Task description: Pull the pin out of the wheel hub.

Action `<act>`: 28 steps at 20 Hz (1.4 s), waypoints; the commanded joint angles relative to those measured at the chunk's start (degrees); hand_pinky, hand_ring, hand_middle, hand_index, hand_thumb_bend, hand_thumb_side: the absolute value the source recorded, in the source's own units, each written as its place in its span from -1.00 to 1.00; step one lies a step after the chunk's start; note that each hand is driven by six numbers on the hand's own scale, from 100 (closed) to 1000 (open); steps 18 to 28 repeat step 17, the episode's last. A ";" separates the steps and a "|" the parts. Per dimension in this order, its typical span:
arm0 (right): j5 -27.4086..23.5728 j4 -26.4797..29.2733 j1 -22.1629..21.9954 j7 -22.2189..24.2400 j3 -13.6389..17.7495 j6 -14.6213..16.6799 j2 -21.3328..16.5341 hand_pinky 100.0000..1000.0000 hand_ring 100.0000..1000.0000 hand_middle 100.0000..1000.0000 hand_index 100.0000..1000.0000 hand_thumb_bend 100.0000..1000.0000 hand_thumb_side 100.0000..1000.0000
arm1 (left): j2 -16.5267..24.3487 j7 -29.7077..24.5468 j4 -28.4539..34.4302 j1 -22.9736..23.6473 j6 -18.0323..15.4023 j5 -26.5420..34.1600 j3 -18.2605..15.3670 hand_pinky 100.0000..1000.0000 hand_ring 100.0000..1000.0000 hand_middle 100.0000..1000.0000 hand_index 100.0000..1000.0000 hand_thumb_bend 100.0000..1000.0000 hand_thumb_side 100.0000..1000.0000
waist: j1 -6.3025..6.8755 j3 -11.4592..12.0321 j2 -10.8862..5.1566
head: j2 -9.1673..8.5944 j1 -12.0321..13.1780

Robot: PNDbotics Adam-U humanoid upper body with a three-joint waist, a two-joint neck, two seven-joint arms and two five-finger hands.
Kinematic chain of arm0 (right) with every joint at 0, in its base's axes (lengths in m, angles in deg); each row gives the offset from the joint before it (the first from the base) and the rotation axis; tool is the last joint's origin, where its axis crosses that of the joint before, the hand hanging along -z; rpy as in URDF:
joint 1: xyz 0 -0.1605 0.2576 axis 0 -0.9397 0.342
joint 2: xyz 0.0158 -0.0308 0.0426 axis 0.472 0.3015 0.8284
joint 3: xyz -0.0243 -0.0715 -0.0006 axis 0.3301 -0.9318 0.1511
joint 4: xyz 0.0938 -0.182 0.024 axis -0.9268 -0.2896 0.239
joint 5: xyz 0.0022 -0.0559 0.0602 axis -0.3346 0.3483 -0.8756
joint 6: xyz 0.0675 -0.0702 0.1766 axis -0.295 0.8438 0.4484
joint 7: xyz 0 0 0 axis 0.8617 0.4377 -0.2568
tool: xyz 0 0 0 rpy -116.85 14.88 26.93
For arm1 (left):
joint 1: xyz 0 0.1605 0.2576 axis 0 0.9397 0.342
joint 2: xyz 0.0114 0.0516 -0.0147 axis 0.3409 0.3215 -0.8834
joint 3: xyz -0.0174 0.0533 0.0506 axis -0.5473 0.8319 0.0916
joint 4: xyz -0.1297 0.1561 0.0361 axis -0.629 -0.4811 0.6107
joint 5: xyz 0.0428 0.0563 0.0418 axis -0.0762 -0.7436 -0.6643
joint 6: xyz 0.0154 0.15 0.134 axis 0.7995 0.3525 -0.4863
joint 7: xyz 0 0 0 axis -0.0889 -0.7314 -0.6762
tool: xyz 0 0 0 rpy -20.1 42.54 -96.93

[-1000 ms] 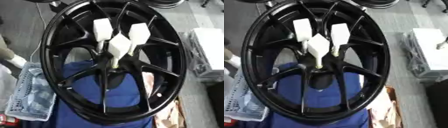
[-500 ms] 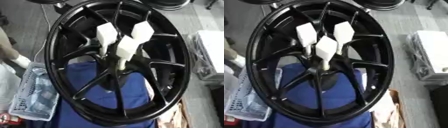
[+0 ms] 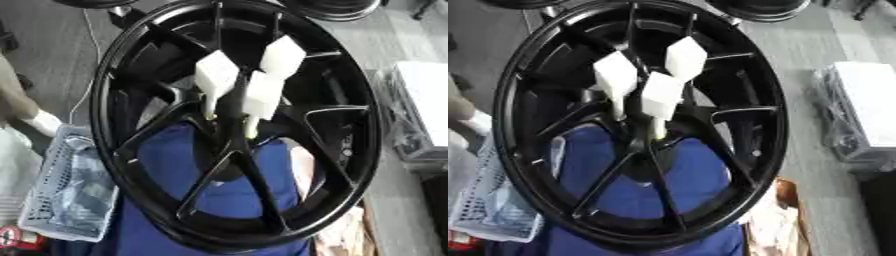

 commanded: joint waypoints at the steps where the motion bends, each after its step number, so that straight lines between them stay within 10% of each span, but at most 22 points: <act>1: -2.93 9.06 0.53 -21.29 1.40 -10.82 -0.44 0.13 0.43 0.40 0.58 -1.00 -0.71 | 1.88 -0.29 0.85 -1.28 -0.08 -0.30 -0.42 0.38 0.03 0.00 0.28 -1.00 0.25 | 0.34 -0.07 -1.62 | -0.08 0.02; 5: -2.89 17.03 1.60 -28.86 1.24 -10.75 0.49 -0.01 0.36 0.36 0.56 -1.00 -0.10 | 5.80 -1.18 0.85 -4.82 -0.69 -3.08 0.56 0.40 0.04 0.01 0.30 -1.00 0.14 | 0.81 0.26 -2.17 | 0.46 -0.36; 9: 1.32 17.55 3.78 -29.35 1.82 -6.23 1.28 -0.06 0.34 0.35 0.56 -1.00 0.09 | 10.84 -2.84 0.85 -9.90 -1.46 -6.00 2.33 0.42 0.06 0.03 0.32 -1.00 0.01 | 1.33 0.54 -2.75 | 0.67 -0.42; 17: 8.09 17.58 5.53 -29.38 1.33 5.19 5.61 -0.13 0.28 0.29 0.53 -1.00 -0.14 | 17.04 -7.64 0.85 -15.75 -1.01 -9.04 5.83 0.43 0.08 0.05 0.35 -1.00 -0.24 | 1.63 1.01 -3.15 | 0.74 -0.48; 28: 8.09 17.58 5.53 -29.38 1.33 5.19 5.61 -0.13 0.28 0.29 0.53 -1.00 -0.14 | 17.04 -7.64 0.85 -15.75 -1.01 -9.04 5.83 0.43 0.08 0.05 0.35 -1.00 -0.24 | 1.63 1.01 -3.15 | 0.74 -0.48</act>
